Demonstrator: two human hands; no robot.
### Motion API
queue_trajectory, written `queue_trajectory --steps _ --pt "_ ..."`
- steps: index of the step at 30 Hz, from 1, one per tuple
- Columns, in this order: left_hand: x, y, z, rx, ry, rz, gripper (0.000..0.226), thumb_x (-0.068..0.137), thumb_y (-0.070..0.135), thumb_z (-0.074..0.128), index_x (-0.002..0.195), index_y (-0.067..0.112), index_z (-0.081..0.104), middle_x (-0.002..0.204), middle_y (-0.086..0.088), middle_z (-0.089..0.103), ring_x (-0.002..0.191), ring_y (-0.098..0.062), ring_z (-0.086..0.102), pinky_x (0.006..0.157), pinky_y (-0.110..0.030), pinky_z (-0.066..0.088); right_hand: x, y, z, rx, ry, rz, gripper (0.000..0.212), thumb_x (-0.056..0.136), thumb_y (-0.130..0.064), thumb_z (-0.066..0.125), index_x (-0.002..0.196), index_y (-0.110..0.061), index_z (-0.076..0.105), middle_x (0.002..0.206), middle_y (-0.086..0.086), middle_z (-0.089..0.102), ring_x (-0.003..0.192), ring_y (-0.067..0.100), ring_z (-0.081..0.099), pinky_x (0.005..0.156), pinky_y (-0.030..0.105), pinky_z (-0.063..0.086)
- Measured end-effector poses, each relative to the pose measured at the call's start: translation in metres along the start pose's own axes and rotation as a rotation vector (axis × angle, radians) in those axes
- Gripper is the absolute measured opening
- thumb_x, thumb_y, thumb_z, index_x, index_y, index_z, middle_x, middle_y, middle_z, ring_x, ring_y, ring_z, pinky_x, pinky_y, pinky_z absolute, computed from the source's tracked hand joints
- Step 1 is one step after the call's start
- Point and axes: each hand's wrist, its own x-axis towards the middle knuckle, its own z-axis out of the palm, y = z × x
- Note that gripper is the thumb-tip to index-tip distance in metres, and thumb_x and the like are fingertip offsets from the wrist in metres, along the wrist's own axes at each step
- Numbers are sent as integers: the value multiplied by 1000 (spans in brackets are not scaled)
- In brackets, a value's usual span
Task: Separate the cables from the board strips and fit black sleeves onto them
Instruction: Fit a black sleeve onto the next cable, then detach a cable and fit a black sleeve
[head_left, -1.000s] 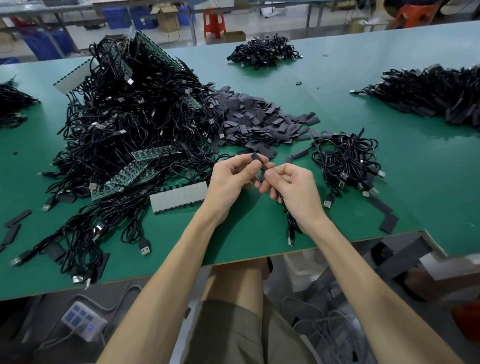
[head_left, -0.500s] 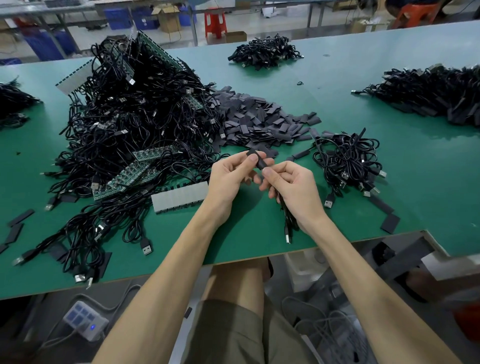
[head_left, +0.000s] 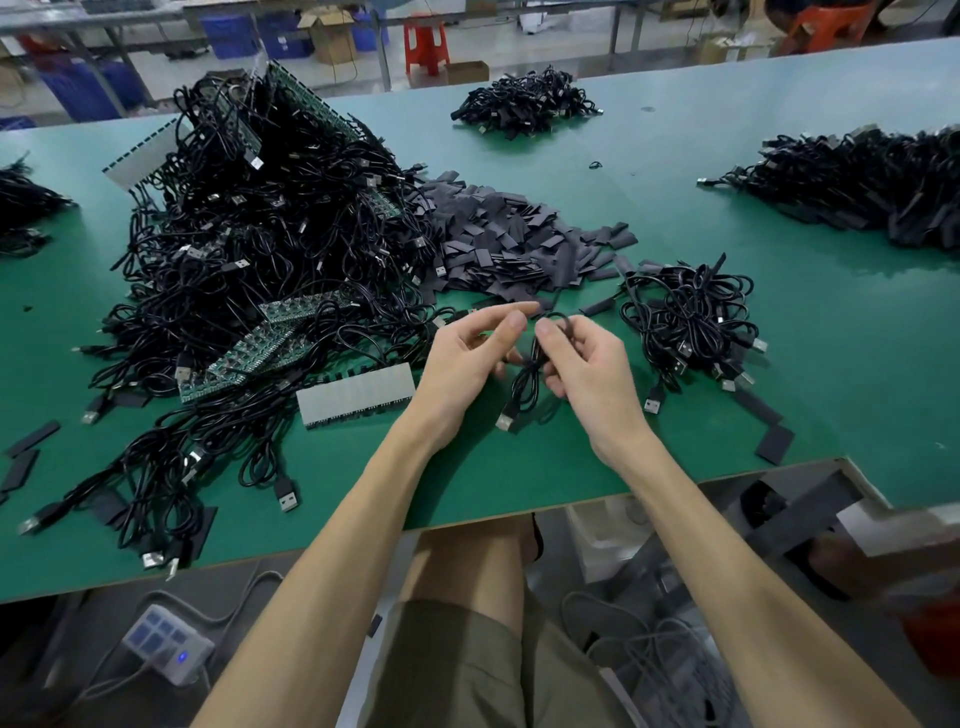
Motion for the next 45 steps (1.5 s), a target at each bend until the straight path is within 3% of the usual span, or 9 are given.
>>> queue_trajectory --steps 5,9,13,19,24,32,36,42,45 --pt "-2 2 4 88 -134 39 26 96 16 69 119 4 73 108 -8 77 95 -11 69 85 -19 51 2 4 -1 49 89 -20 23 100 -35 65 85 -19 60 59 -11 56 56 7 49 49 20 39" --pt "-1 2 5 106 -47 48 19 94 15 73 110 4 76 94 -8 75 80 -10 61 73 -24 48 2 4 -2 50 88 -30 30 99 -48 62 96 -18 64 64 -7 62 53 11 51 49 21 40" --pt "9 13 7 19 120 49 11 94 19 74 101 11 78 79 8 70 69 -6 56 65 -24 47 5 8 -2 11 130 -1 19 107 -32 51 99 -19 62 64 -7 62 51 11 50 49 21 39" --pt "43 57 46 134 22 27 22 93 26 74 90 4 76 70 2 63 63 -9 53 63 -25 46 6 10 4 -236 45 16 14 102 -17 60 90 -22 63 67 -6 67 55 9 56 58 28 43" --pt "55 74 89 145 -154 -146 39 103 33 60 128 4 65 113 -11 69 84 -30 77 79 -43 64 6 7 4 -232 34 69 16 97 1 44 88 -10 52 52 -14 60 43 5 46 48 20 39" --pt "26 70 23 522 -19 117 30 95 6 63 122 15 72 106 -3 74 89 -17 74 85 -33 60 2 5 4 -252 -6 -14 12 103 -19 59 93 -18 65 62 -7 66 51 9 55 57 28 44" --pt "3 66 -29 867 73 25 26 93 10 68 116 20 73 104 2 69 85 -13 66 79 -25 53 0 4 4 -206 -16 -11 14 104 -18 58 97 -8 65 64 -4 65 51 15 52 57 27 45" --pt "-22 68 -74 1165 140 -186 13 89 22 78 99 15 74 102 -5 68 102 -27 63 93 -43 52 -1 2 4 -207 -36 -1 15 105 -19 58 100 -7 65 67 -5 65 53 14 53 59 27 47" --pt "-31 67 -76 1275 207 -118 17 84 30 82 97 24 73 108 -5 60 109 -28 55 99 -42 37 -1 1 4 -219 -47 -6 16 105 -19 57 100 -7 65 67 -5 65 53 14 53 61 29 48"
